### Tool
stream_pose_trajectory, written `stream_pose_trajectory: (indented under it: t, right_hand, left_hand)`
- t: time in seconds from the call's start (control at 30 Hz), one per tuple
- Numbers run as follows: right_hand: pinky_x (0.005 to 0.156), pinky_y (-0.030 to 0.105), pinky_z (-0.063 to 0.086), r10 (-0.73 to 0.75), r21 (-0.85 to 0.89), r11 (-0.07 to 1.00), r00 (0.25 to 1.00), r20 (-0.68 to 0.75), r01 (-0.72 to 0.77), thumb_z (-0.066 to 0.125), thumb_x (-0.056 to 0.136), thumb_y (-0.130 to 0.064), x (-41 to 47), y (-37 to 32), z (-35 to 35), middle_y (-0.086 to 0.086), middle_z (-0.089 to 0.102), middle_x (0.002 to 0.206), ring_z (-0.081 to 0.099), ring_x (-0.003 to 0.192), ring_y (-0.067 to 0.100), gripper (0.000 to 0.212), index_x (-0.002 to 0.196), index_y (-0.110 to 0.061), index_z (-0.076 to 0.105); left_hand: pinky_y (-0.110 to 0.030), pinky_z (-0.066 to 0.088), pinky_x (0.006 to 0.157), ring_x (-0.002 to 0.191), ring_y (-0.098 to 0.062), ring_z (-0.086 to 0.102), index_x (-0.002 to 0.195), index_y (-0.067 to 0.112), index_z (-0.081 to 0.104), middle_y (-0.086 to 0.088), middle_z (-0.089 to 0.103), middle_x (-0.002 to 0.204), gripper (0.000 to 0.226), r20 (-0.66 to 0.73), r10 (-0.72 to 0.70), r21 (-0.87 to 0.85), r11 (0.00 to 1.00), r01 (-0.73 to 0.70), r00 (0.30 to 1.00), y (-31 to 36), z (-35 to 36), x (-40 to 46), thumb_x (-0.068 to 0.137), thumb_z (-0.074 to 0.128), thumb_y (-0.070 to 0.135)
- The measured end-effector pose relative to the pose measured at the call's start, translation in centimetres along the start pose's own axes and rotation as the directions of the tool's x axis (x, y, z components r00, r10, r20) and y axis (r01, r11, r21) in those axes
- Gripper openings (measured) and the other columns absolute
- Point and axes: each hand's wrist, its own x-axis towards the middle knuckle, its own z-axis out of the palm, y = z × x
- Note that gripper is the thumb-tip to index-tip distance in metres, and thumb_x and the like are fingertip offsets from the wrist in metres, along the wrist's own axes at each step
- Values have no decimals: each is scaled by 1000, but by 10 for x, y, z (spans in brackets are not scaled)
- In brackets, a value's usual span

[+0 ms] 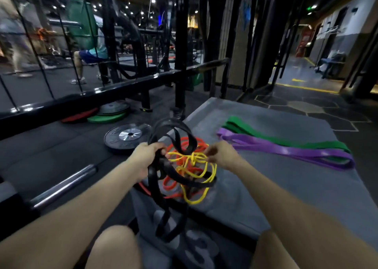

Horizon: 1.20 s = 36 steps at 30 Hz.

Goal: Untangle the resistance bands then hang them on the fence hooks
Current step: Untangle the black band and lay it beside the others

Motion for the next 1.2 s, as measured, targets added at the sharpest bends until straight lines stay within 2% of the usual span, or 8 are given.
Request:
stream_pose_trajectory:
  t: [0.1,0.2,0.37,0.5,0.63,0.83,1.0,1.2]
  right_hand:
    - [51,12,34,-40,-104,993,991,131,54,67,81,-6,-9,6,28,6,59,73,54,78,15,9,89,-7,69]
    - [71,28,44,-72,-279,951,974,214,132,61,82,-10,-9,7,46,21,65,96,61,94,31,11,90,-3,66]
    - [74,23,40,-128,-267,939,941,314,217,63,79,-9,-15,2,55,17,64,109,59,103,27,14,85,-19,55]
    - [94,28,41,-76,-401,877,903,423,263,82,66,-31,-11,7,59,12,55,120,47,116,28,72,125,-8,49]
    - [80,27,38,-35,-494,818,883,469,295,75,75,-35,-9,10,62,9,54,91,38,96,22,46,107,-6,59]
    - [84,29,39,-150,-456,810,883,446,368,60,87,-24,-1,12,59,14,64,105,52,101,27,23,99,-5,62]
    - [59,27,41,-165,-112,975,964,207,191,68,84,-19,21,-8,20,0,47,56,41,56,9,33,55,-14,53]
    - [49,31,27,-19,148,986,938,-346,74,62,87,-37,64,-34,-21,4,35,49,33,48,15,39,58,-11,52]
  left_hand:
    - [-23,41,53,41,-15,46,65,8,48,-2,47,47,27,7,-37,48,998,37,999,-16,-20,3,91,47,6]
    - [-30,41,62,49,-18,49,74,10,54,-2,49,53,17,12,-49,112,993,48,999,-29,-36,7,90,50,7]
    - [-23,44,45,46,-19,50,66,8,51,-5,50,53,27,-23,-62,122,990,64,998,-35,-33,6,92,47,9]
    - [-26,47,50,46,-17,51,67,6,51,-4,47,53,26,-42,-19,45,999,21,999,-34,-29,7,93,47,5]
    - [-30,45,56,51,-20,49,66,6,50,-2,49,45,25,-75,14,95,995,-7,997,-34,-25,9,91,46,2]
    - [-29,40,56,53,-19,44,60,12,45,-2,42,52,30,-119,98,227,971,-69,988,-17,-30,14,89,48,5]
    - [-27,36,50,48,-19,41,62,10,45,-5,40,52,28,-199,127,259,963,-73,972,3,-43,18,89,48,4]
    - [-28,37,47,46,-21,41,67,10,48,-6,40,54,23,-227,125,284,957,-58,966,19,-66,25,90,50,8]
